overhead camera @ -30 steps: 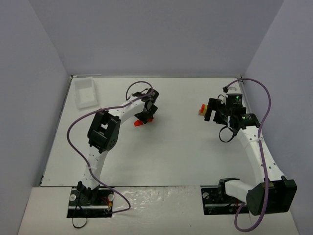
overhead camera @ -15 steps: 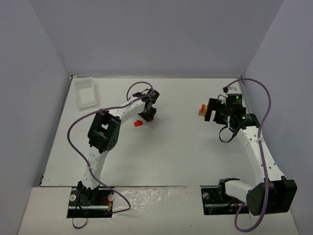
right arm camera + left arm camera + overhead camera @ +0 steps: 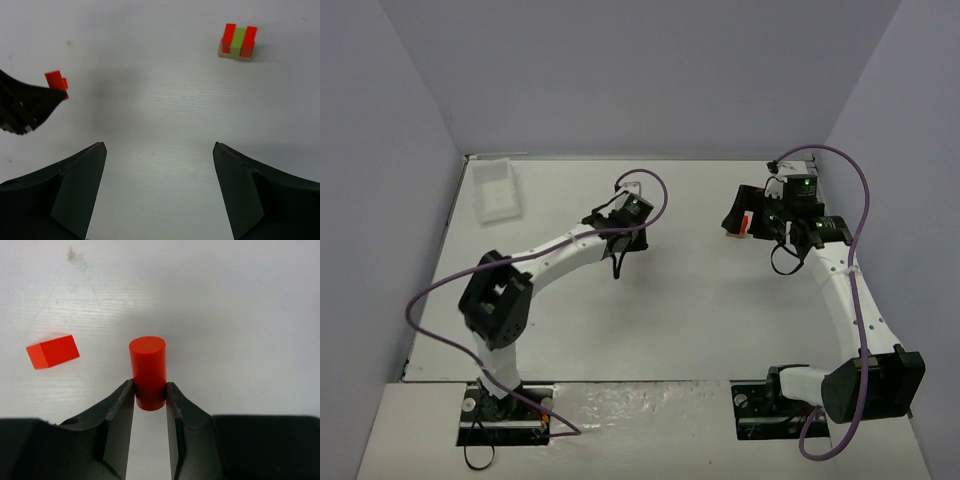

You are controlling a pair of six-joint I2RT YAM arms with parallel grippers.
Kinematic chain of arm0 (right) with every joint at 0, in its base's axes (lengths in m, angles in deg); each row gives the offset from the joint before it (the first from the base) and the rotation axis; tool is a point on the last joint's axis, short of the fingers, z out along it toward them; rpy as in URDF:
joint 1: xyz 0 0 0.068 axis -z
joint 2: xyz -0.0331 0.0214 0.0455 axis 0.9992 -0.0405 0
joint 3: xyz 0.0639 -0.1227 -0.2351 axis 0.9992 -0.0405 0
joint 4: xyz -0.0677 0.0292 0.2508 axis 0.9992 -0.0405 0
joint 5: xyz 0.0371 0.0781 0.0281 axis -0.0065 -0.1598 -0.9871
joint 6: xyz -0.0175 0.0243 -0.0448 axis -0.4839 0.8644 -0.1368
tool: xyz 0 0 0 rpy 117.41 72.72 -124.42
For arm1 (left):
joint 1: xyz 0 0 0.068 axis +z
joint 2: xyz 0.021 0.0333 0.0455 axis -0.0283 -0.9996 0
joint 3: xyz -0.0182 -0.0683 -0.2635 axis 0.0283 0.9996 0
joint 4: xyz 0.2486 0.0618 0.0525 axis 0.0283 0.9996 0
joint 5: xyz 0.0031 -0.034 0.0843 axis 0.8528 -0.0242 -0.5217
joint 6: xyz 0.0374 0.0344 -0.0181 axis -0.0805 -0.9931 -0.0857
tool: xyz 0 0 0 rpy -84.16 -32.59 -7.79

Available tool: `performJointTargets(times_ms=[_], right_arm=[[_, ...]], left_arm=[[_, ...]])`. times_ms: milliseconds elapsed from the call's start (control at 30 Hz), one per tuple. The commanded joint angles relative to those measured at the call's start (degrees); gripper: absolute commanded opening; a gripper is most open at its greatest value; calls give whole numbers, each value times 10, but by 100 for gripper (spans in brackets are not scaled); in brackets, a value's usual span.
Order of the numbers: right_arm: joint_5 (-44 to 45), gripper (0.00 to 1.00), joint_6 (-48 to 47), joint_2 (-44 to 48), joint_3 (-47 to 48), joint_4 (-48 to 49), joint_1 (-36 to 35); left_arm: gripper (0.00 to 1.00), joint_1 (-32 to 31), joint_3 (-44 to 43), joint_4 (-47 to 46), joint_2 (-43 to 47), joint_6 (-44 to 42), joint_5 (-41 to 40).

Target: Build the wood block tower

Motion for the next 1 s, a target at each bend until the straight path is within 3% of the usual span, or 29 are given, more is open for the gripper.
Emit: performJointTargets(times_ms=[0,167,400,967], right_arm=[[-115,84,29,-27,78,27,-9],[-172,83,35,-66,133,27,-57],[-186,82,36,-117,204,29,-126],[-117,74,45,-179,260,34,-230]], left_arm=[[0,-8,158,-307,174,-266,27],[0,-10,245,-447,245,-402,121],[0,-10,323,-529,315,-511,224],[0,-16,351,-583,368,-481,275]])
